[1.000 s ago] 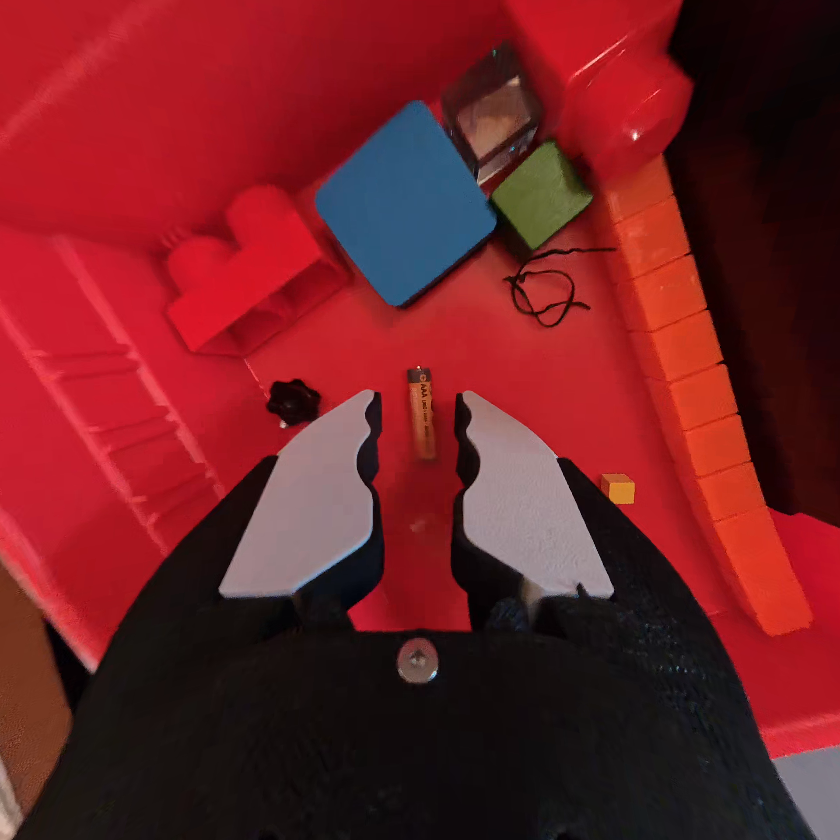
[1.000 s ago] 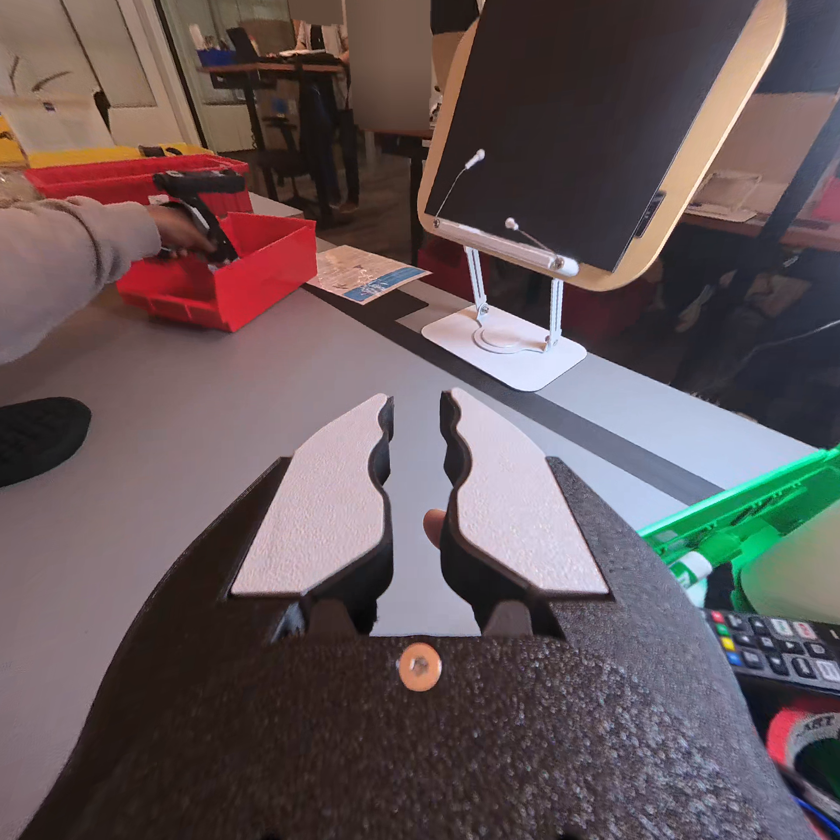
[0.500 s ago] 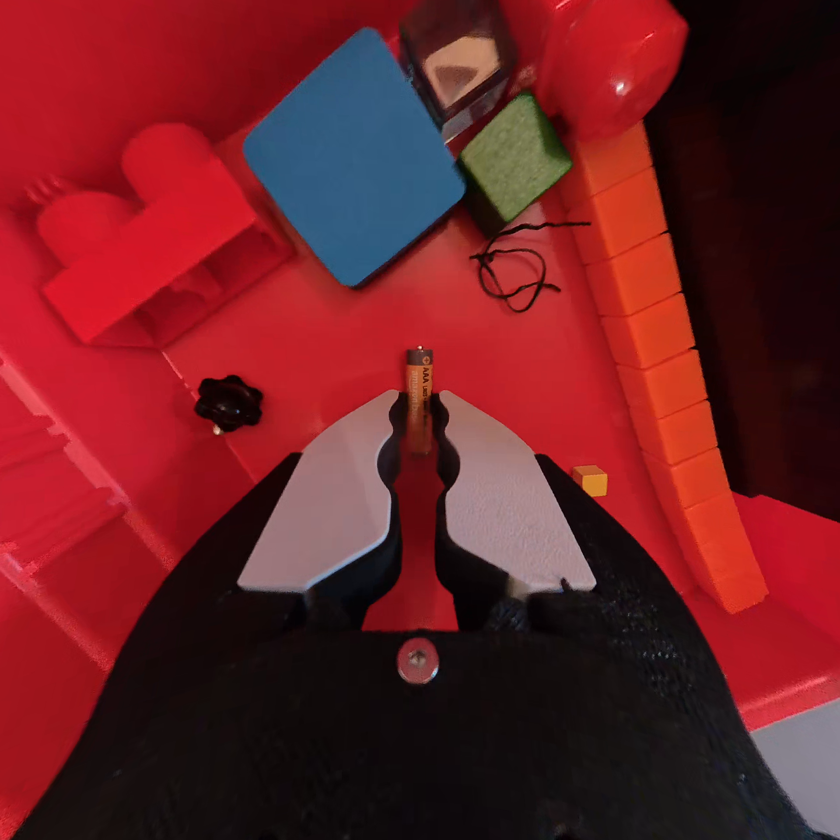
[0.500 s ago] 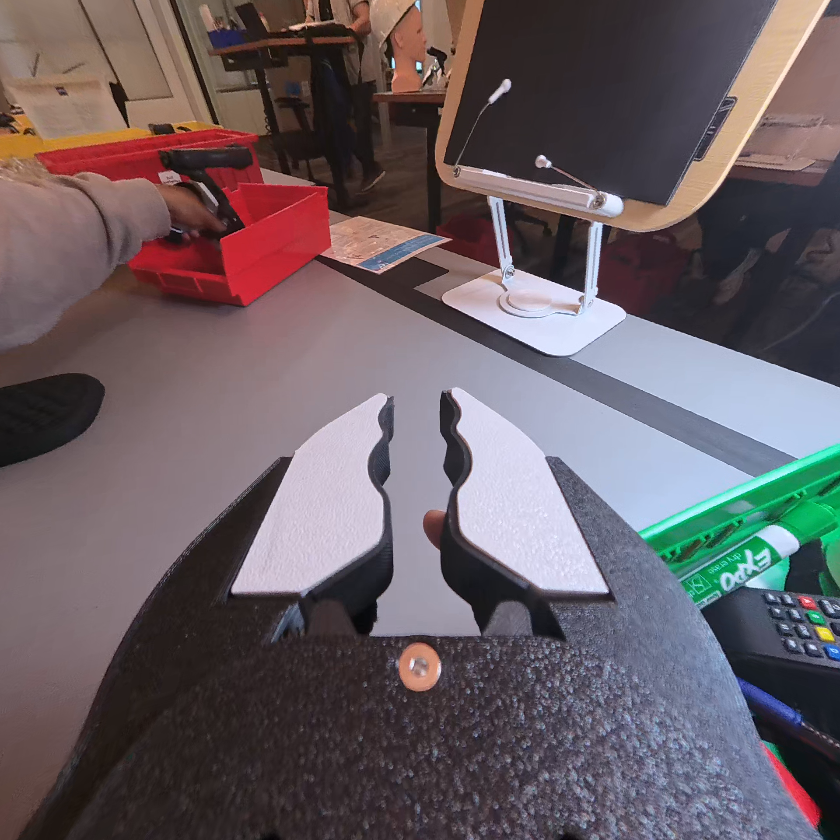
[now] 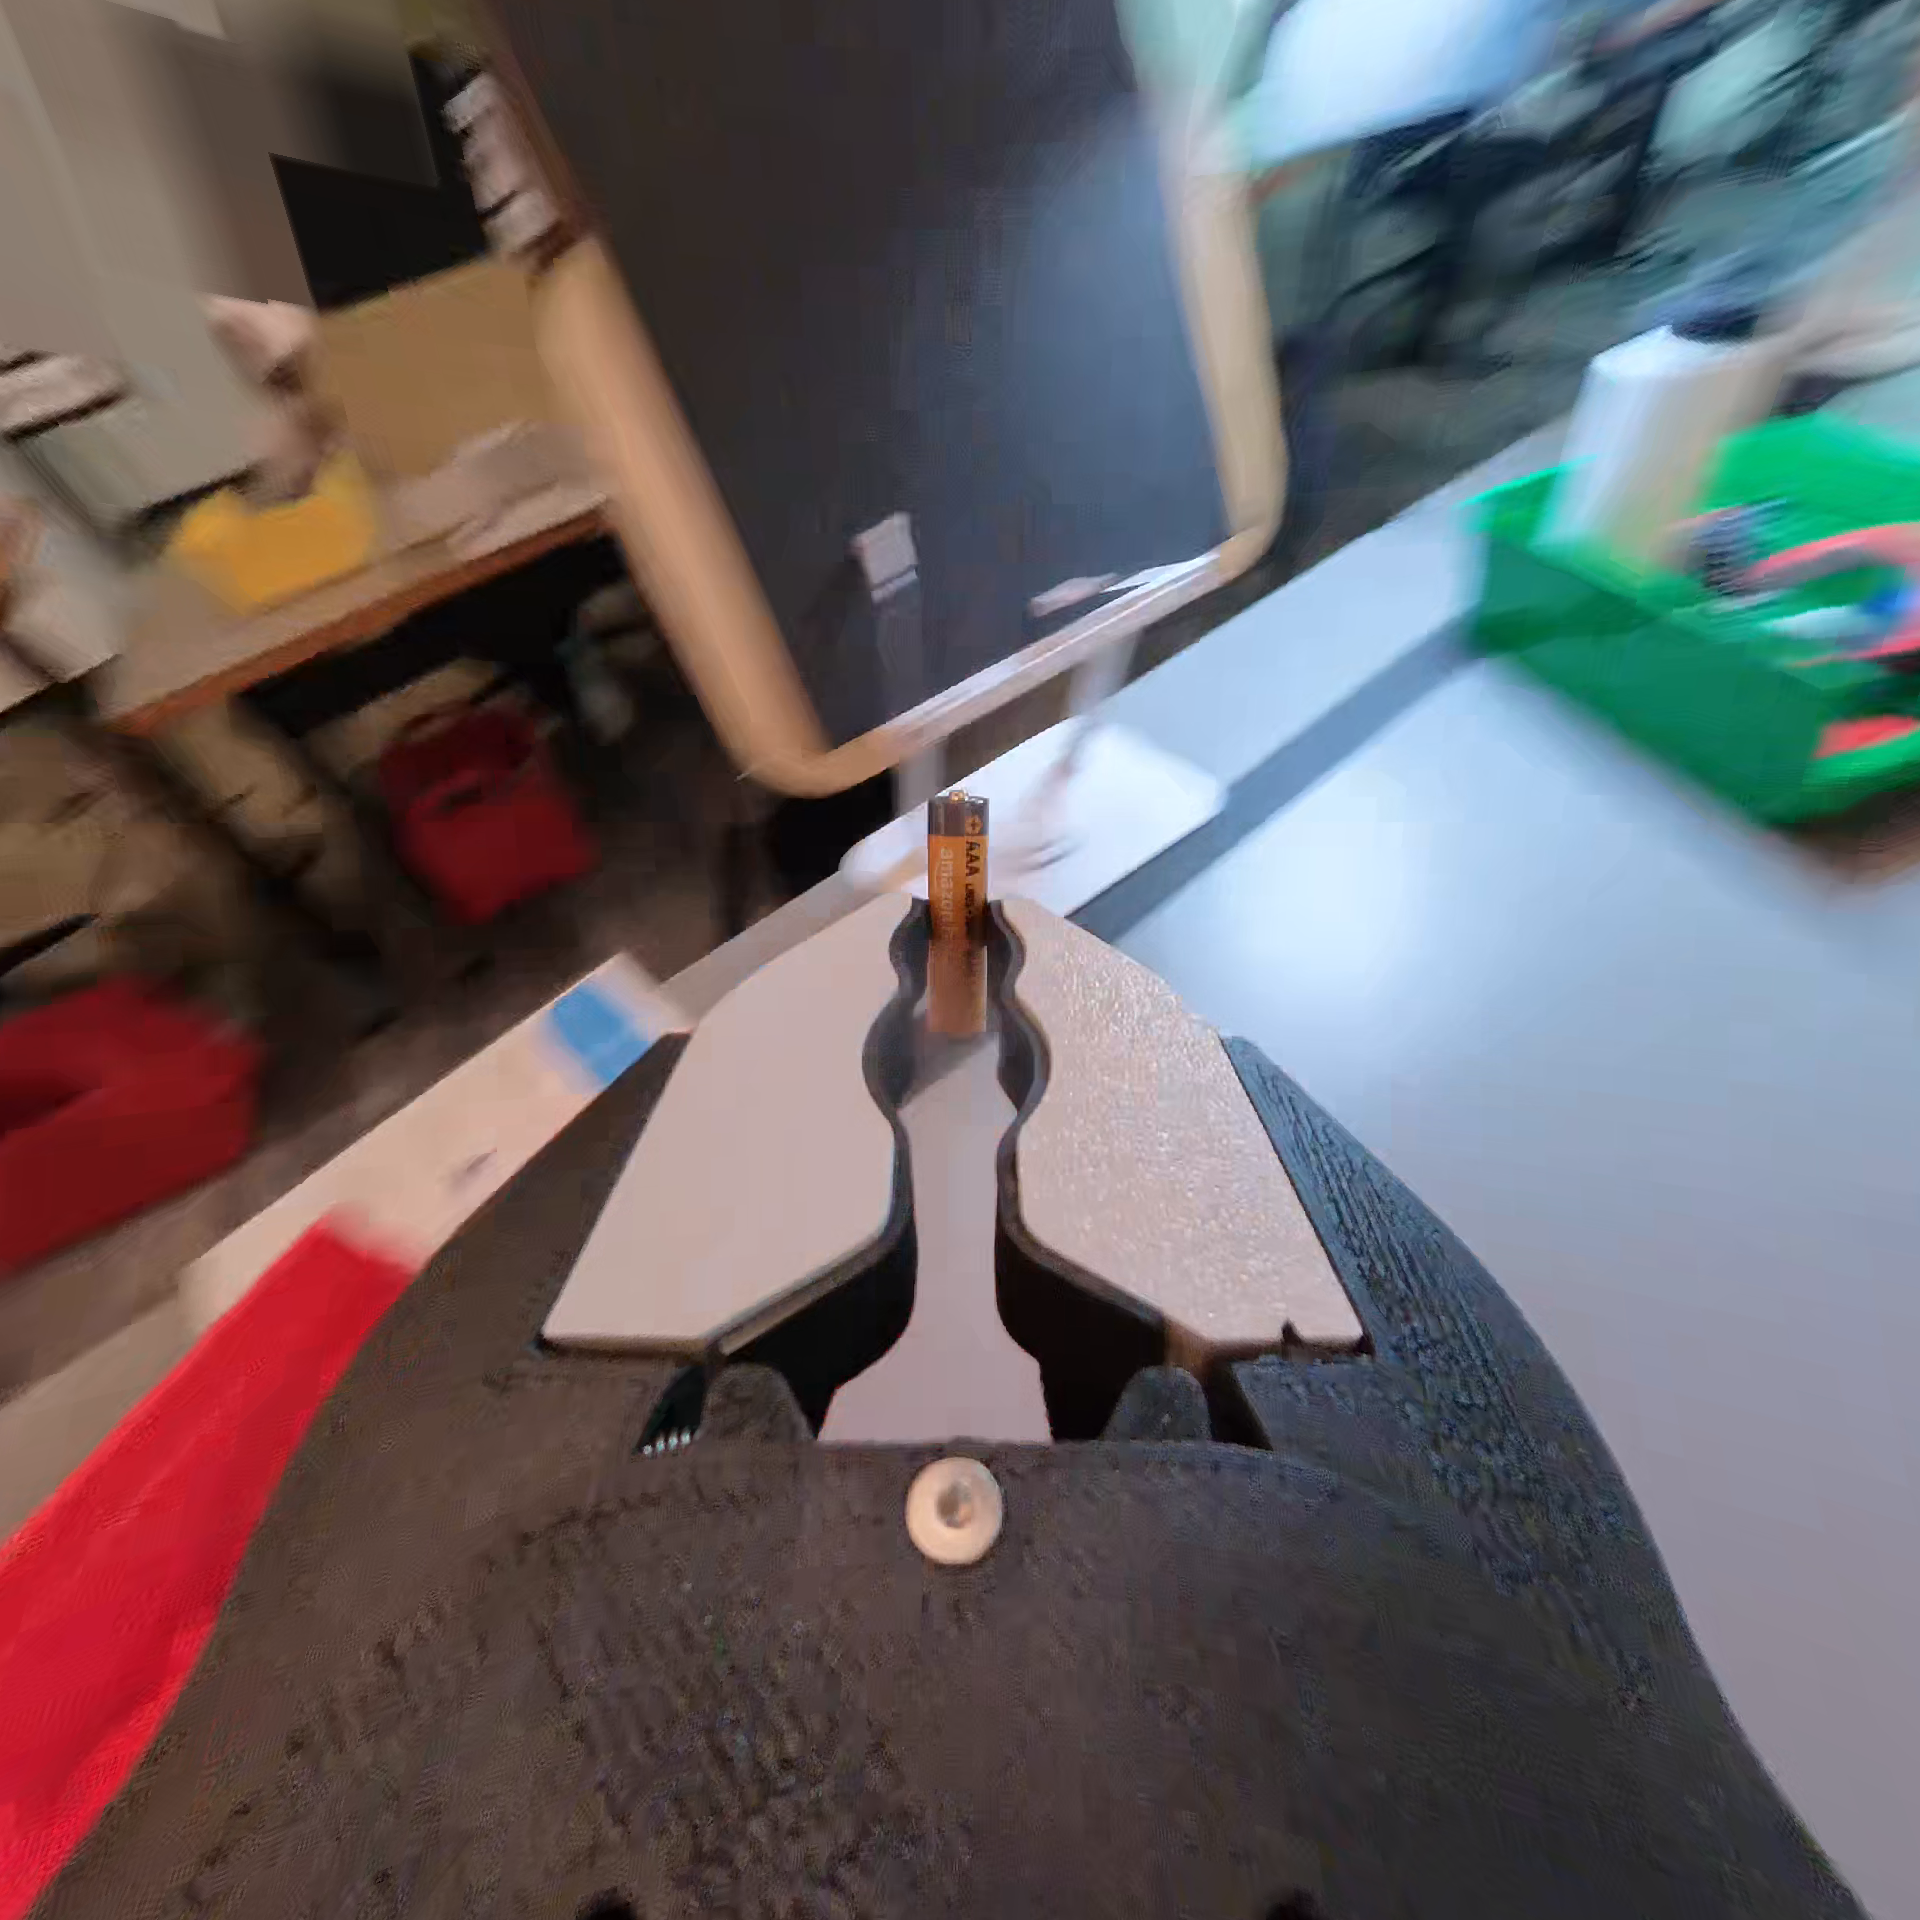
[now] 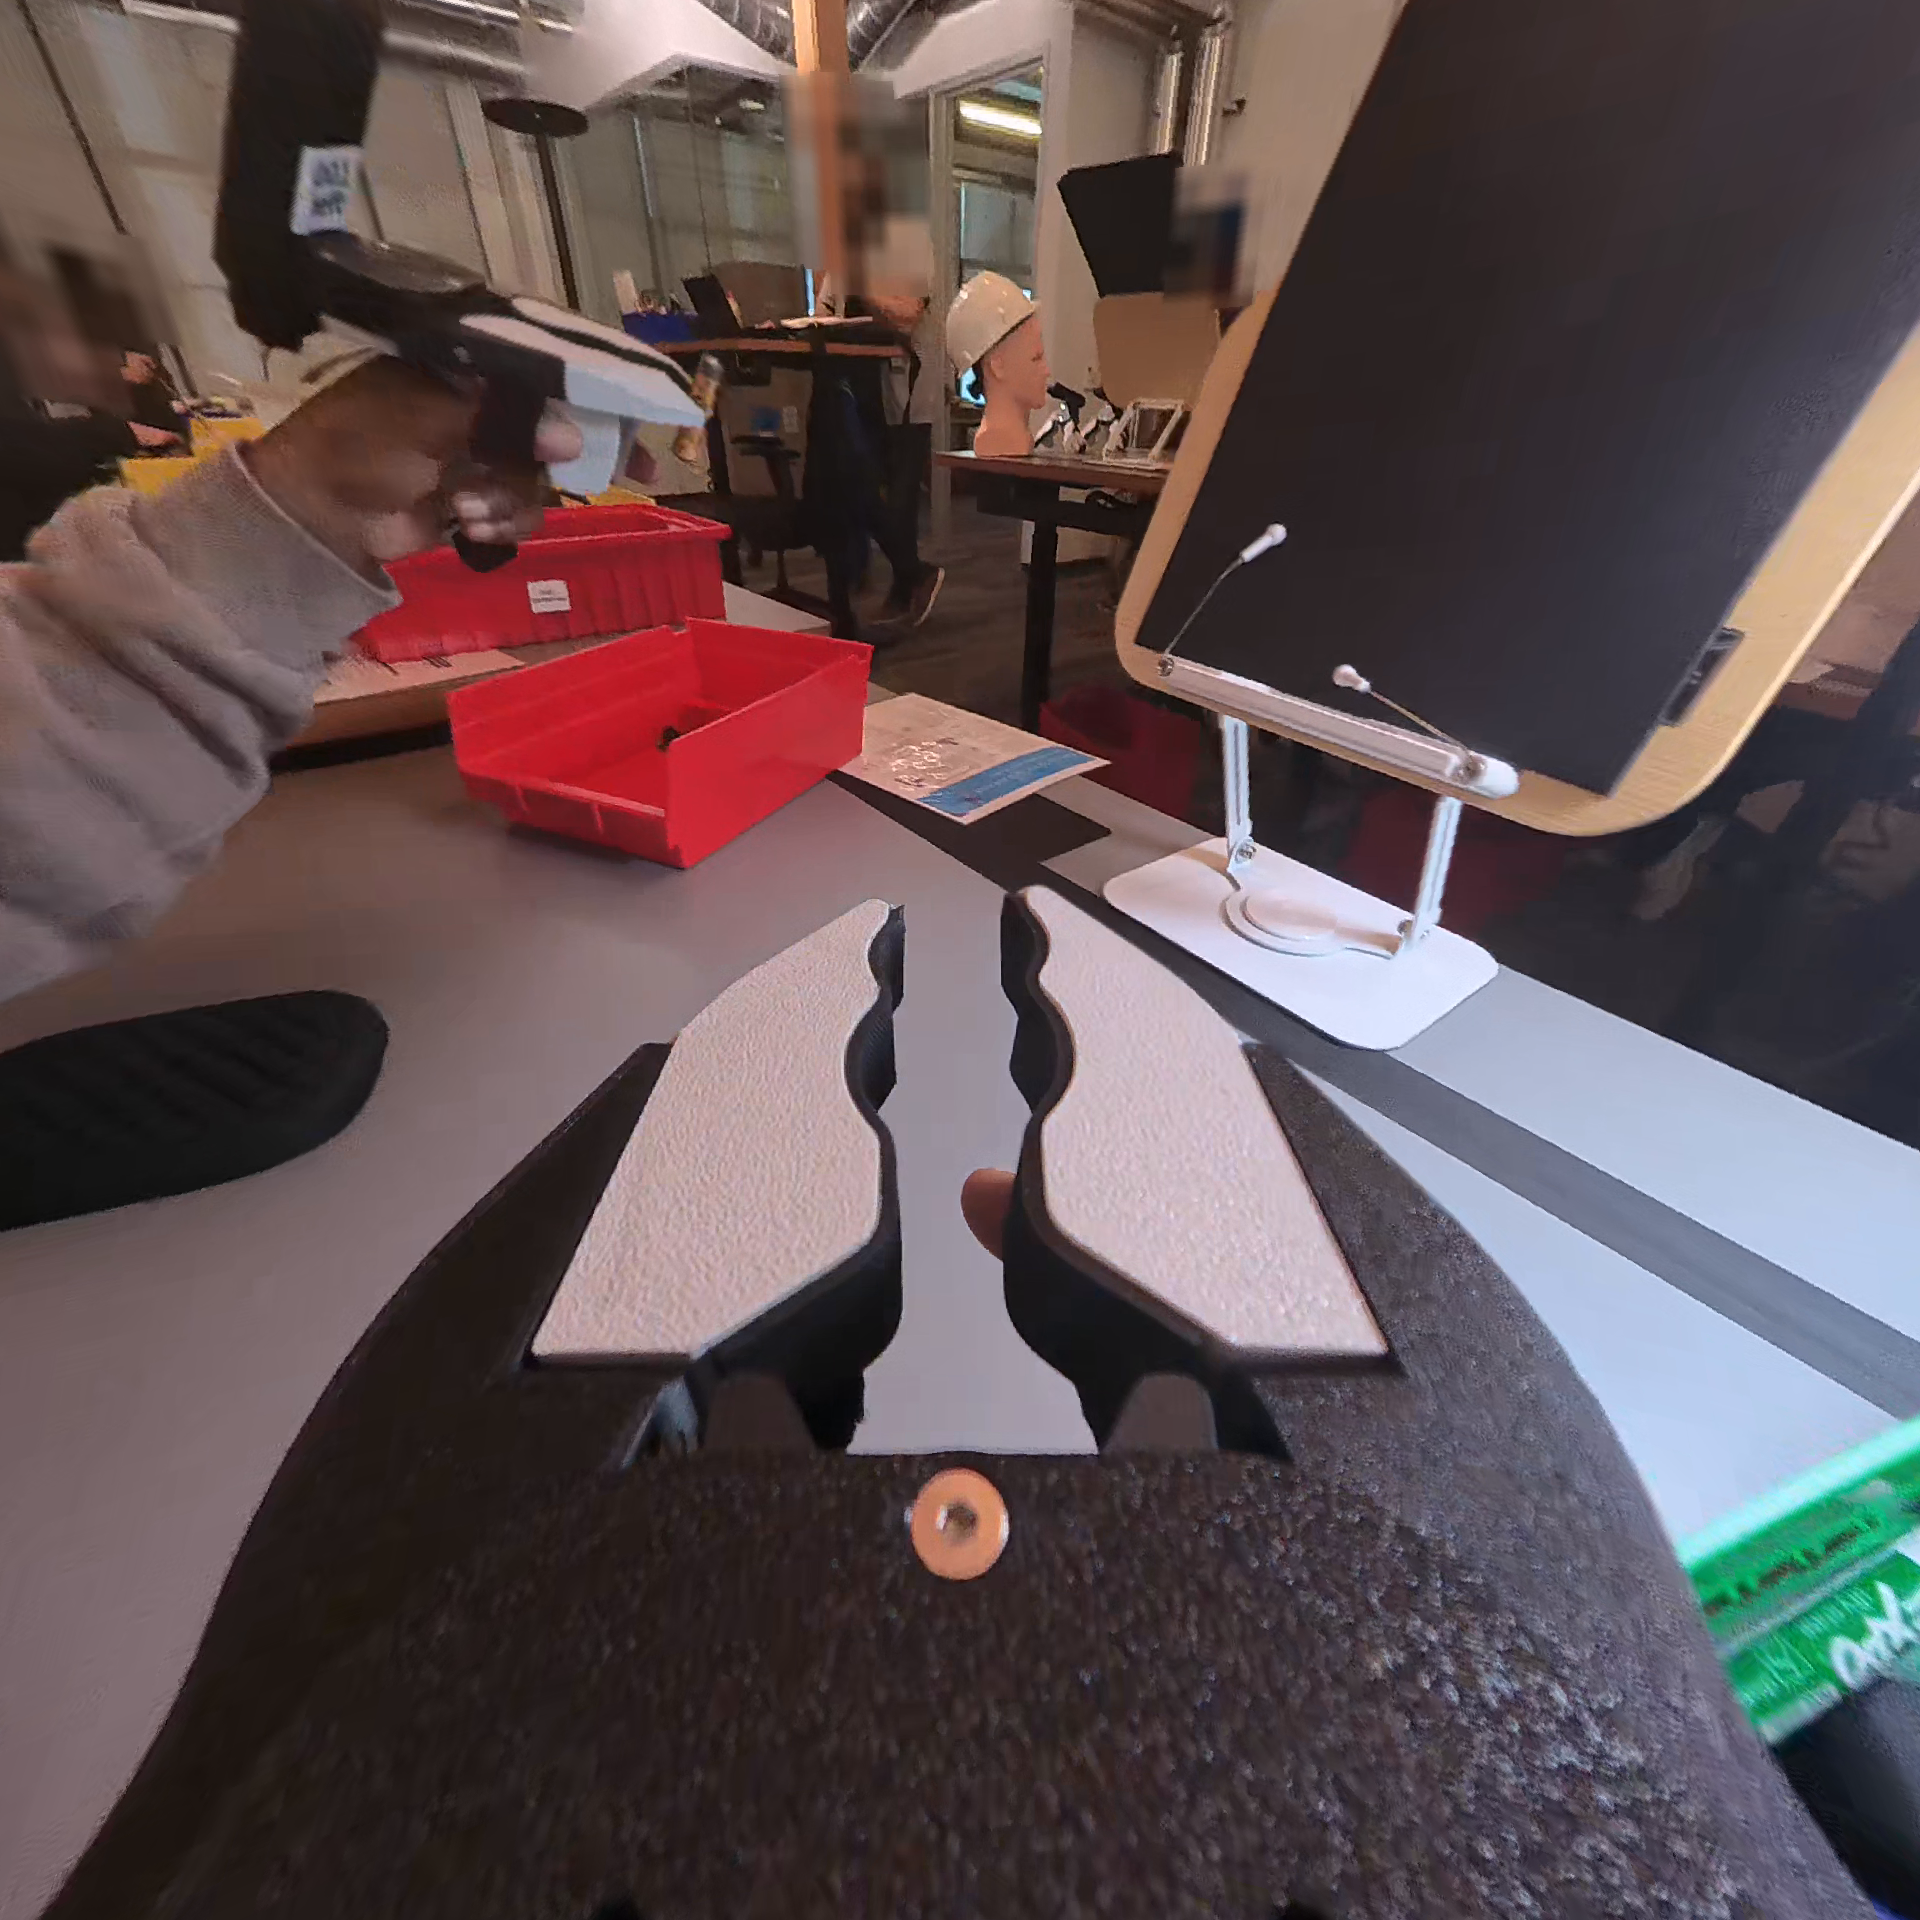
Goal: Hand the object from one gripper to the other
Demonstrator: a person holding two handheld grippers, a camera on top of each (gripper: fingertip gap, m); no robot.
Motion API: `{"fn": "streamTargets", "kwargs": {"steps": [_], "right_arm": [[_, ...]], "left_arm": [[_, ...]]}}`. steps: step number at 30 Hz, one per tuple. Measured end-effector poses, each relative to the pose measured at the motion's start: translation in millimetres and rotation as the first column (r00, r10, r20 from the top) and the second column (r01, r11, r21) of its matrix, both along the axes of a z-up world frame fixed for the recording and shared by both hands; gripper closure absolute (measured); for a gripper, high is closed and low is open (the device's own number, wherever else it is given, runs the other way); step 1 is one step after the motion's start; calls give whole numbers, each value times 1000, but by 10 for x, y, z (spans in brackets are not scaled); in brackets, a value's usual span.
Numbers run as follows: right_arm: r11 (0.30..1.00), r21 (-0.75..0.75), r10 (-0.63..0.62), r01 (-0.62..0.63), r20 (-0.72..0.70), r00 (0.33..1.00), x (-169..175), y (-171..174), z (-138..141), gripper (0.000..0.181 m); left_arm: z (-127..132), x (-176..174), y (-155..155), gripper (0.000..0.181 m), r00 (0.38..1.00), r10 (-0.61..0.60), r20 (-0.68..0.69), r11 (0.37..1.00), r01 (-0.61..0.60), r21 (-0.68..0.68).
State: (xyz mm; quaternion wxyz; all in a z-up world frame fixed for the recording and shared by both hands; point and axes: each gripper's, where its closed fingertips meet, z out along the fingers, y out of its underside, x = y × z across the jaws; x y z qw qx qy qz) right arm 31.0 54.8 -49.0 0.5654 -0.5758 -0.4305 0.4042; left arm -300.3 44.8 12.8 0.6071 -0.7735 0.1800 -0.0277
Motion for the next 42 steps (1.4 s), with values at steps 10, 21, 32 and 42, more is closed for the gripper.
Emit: {"fn": "streamTargets", "kwargs": {"steps": [10,21,32,42], "right_arm": [[996,59,74,-62,-221,972,-830,-23,-79,163],[973,93,221,-212,-95,971,-866,-295,-539,159],[965,-33,257,-260,-71,964,-975,-372,-672,155],[954,34,300,-298,-124,946,-858,-419,-436,171]], "left_arm": [[-761,2099,-234,171,728,-545,416,839,474,269],[-1370,2154,-117,171,709,-545,447,836,503,220],[-1438,2375,-252,171,638,-626,449,762,624,175],[-1328,2420,-288,160,601,-652,461,741,633,223]]}}
